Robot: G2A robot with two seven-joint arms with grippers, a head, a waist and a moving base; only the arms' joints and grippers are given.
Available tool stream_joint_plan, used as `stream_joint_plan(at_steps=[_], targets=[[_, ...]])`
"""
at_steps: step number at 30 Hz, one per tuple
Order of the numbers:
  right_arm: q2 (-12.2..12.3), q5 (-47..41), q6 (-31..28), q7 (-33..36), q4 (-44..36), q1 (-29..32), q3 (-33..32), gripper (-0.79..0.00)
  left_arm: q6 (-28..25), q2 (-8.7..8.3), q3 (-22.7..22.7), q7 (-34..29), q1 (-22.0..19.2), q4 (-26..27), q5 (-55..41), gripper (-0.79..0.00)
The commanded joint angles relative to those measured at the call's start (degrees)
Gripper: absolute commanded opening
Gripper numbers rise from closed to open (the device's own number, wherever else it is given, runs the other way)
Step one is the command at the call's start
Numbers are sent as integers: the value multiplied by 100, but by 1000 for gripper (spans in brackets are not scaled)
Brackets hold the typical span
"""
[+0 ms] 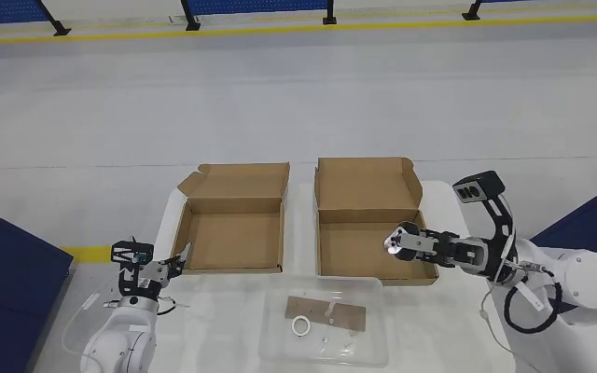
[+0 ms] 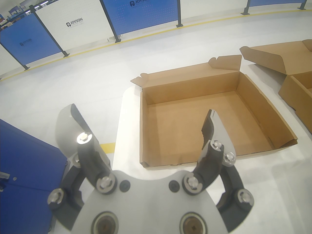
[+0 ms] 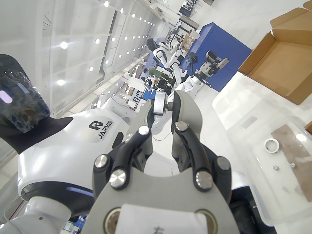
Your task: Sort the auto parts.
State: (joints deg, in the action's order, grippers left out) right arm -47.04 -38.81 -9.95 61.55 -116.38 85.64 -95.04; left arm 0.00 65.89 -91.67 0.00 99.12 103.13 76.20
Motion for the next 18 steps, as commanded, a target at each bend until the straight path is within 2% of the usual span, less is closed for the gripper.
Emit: stream_joint_plan(at_steps=[1, 4, 9, 18], targets=[[0, 0, 1, 0, 0, 0, 0, -785, 0, 0, 0, 0, 0, 0, 0, 0], [3, 217, 61, -60, -48, -8, 0, -785, 0, 0, 0, 0, 0, 0, 0, 0], [54, 1434, 628, -162, 10, -115, -39, -785, 0, 0, 0, 0, 0, 0, 0, 0], [111, 3210, 1076, -153, 375, -509, 344, -785, 0, 0, 0, 0, 0, 0, 0, 0]])
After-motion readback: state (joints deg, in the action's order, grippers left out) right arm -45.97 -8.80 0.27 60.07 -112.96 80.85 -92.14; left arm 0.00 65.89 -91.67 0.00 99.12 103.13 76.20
